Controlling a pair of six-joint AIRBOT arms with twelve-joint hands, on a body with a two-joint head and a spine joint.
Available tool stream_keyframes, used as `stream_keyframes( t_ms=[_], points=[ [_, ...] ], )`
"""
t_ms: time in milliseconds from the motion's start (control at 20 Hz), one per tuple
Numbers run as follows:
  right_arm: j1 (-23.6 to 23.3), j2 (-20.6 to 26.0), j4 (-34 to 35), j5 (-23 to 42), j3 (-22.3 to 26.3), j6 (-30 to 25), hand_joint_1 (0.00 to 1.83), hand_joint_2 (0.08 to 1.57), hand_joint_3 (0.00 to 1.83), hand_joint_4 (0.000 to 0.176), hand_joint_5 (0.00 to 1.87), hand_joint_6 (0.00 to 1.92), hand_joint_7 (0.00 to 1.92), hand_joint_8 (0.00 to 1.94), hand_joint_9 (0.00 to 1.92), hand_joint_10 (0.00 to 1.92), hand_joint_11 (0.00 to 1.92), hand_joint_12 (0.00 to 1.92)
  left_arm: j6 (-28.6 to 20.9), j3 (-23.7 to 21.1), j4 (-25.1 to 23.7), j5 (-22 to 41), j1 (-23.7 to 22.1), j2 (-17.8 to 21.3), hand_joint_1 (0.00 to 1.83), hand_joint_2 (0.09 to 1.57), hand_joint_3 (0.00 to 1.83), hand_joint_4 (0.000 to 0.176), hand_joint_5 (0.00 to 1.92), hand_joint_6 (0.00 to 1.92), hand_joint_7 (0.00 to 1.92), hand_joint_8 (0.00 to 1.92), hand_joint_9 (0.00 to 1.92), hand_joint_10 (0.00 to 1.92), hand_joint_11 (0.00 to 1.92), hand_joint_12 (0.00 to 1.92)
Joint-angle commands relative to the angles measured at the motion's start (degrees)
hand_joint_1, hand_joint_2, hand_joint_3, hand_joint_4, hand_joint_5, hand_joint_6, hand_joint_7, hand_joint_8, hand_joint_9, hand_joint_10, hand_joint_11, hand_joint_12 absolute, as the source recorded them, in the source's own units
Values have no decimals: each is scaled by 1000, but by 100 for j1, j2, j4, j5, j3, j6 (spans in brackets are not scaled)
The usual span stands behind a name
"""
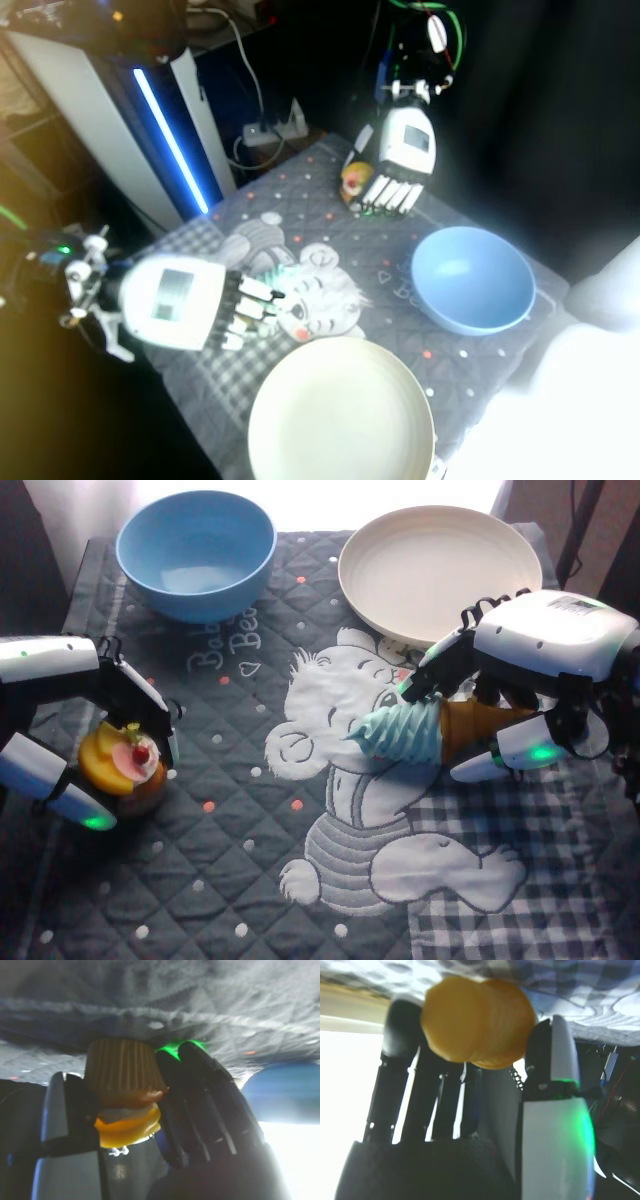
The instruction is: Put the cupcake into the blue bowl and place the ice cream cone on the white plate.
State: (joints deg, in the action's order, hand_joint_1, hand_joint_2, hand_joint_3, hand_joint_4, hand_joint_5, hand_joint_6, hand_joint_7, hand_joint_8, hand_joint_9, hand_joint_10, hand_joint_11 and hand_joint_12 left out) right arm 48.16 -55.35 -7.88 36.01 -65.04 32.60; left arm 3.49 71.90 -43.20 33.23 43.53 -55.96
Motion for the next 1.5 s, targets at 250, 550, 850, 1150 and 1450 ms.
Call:
stream_keyframes(
  t_ms=[250, 550, 850, 1150, 1450],
  points=[
    [-9, 15, 288, 1250, 109, 13, 1290, 1058, 0, 0, 972, 818, 1266, 670, 1554, 133, 1190, 1098, 180, 30, 695, 802, -37, 109, 1389, 1059, 0, 0, 1072, 837, 1119, 661, 994, 1055, 798, 1156],
    [-19, 320, 728, 2058, 243, 235, 1296, 1041, 0, 0, 1039, 723, 1278, 653, 1494, 129, 999, 1304, 394, -22, 1152, 1212, -152, 306, 1360, 1047, 16, 0, 1062, 871, 1140, 593, 1061, 868, 791, 1160],
    [-396, 450, 1139, 2380, 157, 688, 1291, 1035, 0, 0, 1056, 728, 1297, 584, 1478, 131, 1100, 1162, 566, 252, 1376, 1223, -840, 291, 1391, 1060, 1, 0, 1012, 927, 1079, 686, 1074, 965, 891, 1012],
    [-725, 248, 1660, 2258, -336, 853, 1271, 1059, 1, 0, 996, 852, 1231, 675, 1479, 23, 1229, 787, 566, 936, 1229, 582, -1757, -262, 1394, 1053, 0, 0, 1001, 855, 1163, 596, 1069, 1009, 948, 1076],
    [-1737, -327, 1669, 996, -1200, 1145, 1395, 1011, 0, 0, 1045, 768, 1267, 378, 1319, 624, 1311, 466, 541, 1801, 1112, -360, -2308, -984, 1398, 1036, 0, 0, 1037, 815, 1244, 397, 1111, 964, 944, 1081]
  ],
)
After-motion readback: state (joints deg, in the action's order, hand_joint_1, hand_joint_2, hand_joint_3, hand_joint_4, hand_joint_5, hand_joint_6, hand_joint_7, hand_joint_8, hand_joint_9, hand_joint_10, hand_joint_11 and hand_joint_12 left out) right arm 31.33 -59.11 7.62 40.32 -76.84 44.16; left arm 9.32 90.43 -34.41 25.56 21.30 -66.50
